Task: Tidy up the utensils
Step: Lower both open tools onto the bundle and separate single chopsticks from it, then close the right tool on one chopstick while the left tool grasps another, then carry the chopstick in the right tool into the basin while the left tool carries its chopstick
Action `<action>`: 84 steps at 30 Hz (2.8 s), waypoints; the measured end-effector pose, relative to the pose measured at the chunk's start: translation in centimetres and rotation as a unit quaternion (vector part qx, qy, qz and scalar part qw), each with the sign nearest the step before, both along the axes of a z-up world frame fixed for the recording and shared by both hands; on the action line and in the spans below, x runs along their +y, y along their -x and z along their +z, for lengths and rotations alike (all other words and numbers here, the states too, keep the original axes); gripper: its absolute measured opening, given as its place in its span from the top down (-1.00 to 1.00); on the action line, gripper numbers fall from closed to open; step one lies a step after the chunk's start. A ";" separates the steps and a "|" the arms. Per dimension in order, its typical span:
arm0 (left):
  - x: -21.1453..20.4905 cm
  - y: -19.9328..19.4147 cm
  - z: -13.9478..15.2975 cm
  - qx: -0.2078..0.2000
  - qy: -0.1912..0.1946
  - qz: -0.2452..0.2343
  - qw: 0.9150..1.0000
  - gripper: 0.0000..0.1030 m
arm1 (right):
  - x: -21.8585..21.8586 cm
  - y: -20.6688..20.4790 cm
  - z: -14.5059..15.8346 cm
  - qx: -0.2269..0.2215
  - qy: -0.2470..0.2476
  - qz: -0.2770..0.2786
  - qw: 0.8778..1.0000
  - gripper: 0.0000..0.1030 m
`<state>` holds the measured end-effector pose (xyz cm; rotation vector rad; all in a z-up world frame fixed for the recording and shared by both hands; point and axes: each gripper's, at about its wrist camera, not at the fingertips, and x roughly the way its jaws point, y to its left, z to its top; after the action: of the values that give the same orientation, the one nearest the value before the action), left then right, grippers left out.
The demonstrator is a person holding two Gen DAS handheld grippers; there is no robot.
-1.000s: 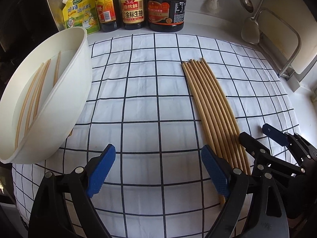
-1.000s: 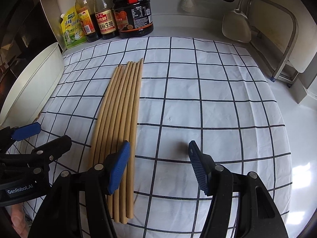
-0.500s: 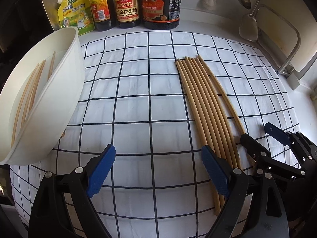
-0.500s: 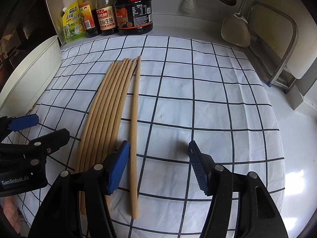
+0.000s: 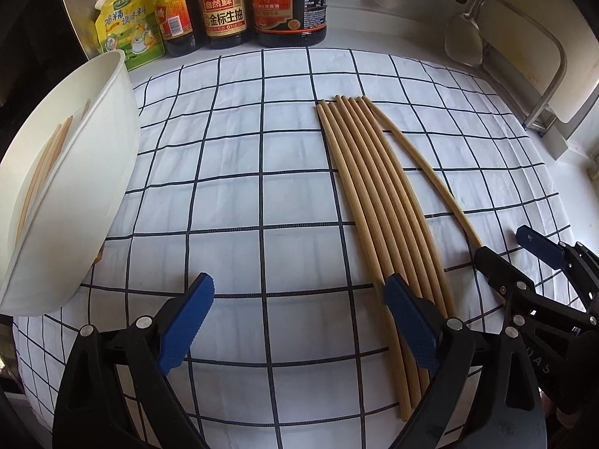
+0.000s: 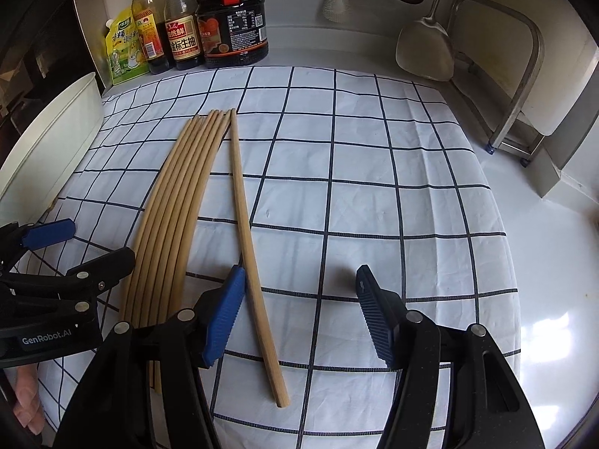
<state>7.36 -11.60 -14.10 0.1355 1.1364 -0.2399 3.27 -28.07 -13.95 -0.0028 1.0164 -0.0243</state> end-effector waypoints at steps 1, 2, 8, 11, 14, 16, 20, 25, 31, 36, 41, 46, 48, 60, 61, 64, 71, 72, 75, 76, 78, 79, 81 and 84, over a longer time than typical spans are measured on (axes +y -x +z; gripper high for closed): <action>0.0 -0.1 -0.1 0.003 0.002 0.003 1.000 -0.79 | 0.0 0.0 0.0 0.000 0.000 0.000 1.000 -0.14; 0.1 -0.1 -0.1 0.004 0.003 0.005 1.000 -0.82 | 0.1 0.0 0.0 -0.001 0.000 0.000 1.000 -0.14; 0.0 -0.7 -0.6 0.008 -0.020 0.023 1.000 -0.85 | 0.2 -0.2 0.0 -0.002 0.003 0.005 1.000 -0.14; 0.2 -1.0 -0.5 -0.003 -0.037 0.035 0.999 -0.85 | 0.3 -0.4 -0.1 -0.003 0.003 0.010 1.000 -0.14; 0.5 -1.7 -0.6 -0.003 -0.039 0.047 0.998 -0.86 | 0.5 -0.6 -0.1 -0.007 0.004 0.014 1.000 -0.14; 0.7 -2.3 -0.6 -0.003 -0.036 0.051 0.998 -0.86 | 0.6 -0.9 -0.2 -0.010 0.006 0.017 1.000 -0.14; 0.5 -3.3 -0.7 0.000 -0.032 0.057 0.998 -0.84 | 0.9 -1.1 -0.2 -0.016 0.005 0.027 0.999 -0.13; 0.3 -3.2 -0.6 -0.006 -0.009 0.055 0.998 -0.63 | 1.1 -1.2 -0.3 -0.021 0.006 0.039 0.999 -0.11; -0.6 -2.7 -0.2 -0.021 -0.003 0.039 0.999 -0.16 | 1.6 -1.4 -0.1 -0.017 0.007 0.066 0.998 0.11; -1.0 -2.3 0.3 -0.017 0.001 0.030 0.999 0.42 | 2.0 -1.3 0.0 -0.016 0.006 0.075 0.997 0.32; -0.8 -2.0 0.4 -0.014 0.004 0.024 1.000 0.85 | 2.4 -1.2 0.1 -0.020 0.015 0.078 0.997 0.83; -0.3 -1.6 0.5 0.002 0.015 0.019 1.000 0.86 | 2.4 -1.2 0.2 -0.016 0.012 0.070 0.997 0.87; -0.1 -1.4 0.7 0.003 0.018 0.020 1.000 0.86 | 2.4 -0.9 0.4 -0.016 0.005 0.064 0.998 0.88; 3.4 0.3 5.8 -0.026 0.051 0.018 0.998 0.86 | 4.7 1.3 6.5 -0.056 -0.003 0.046 0.997 0.87; 3.8 0.6 6.5 -0.032 0.052 0.017 0.998 0.86 | 5.1 1.5 7.1 -0.060 -0.003 0.047 0.997 0.88; 5.5 1.1 8.6 -0.050 0.057 0.017 0.997 0.86 | 6.5 1.9 8.9 -0.071 -0.007 0.050 0.996 0.88; 10.3 1.8 12.2 -0.074 0.068 0.026 0.995 0.86 | 10.8 2.0 12.0 -0.091 -0.027 0.068 0.993 0.88; 11.2 1.8 12.6 -0.078 0.067 0.029 0.994 0.86 | 11.5 2.0 12.4 -0.093 -0.029 0.072 0.993 0.87; 13.7 1.8 13.7 -0.094 0.055 0.042 0.993 0.86 | 14.0 1.5 13.3 -0.101 -0.038 0.091 0.990 0.87; 14.6 1.7 14.0 -0.098 0.054 0.049 0.993 0.86 | 14.9 1.3 13.6 -0.104 -0.040 0.100 0.989 0.87; 16.5 1.4 14.5 -0.103 0.053 0.066 0.991 0.86 | 16.7 0.6 14.0 -0.110 -0.043 0.115 0.986 0.87; 17.5 1.2 14.7 -0.105 0.052 0.075 0.990 0.86 | 17.6 0.1 14.1 -0.112 -0.046 0.122 0.985 0.87; 19.4 0.6 15.1 -0.109 0.050 0.088 0.989 0.86 | 19.3 -0.8 14.2 -0.114 -0.053 0.136 0.983 0.87; 21.9 -0.5 15.4 -0.114 0.043 0.104 0.987 0.86 | 21.8 -2.5 14.0 -0.112 -0.064 0.154 0.980 0.87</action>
<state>7.81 10.35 1.31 -0.0334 0.9023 -0.0841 5.76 -6.31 0.06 -0.0390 0.7821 0.3188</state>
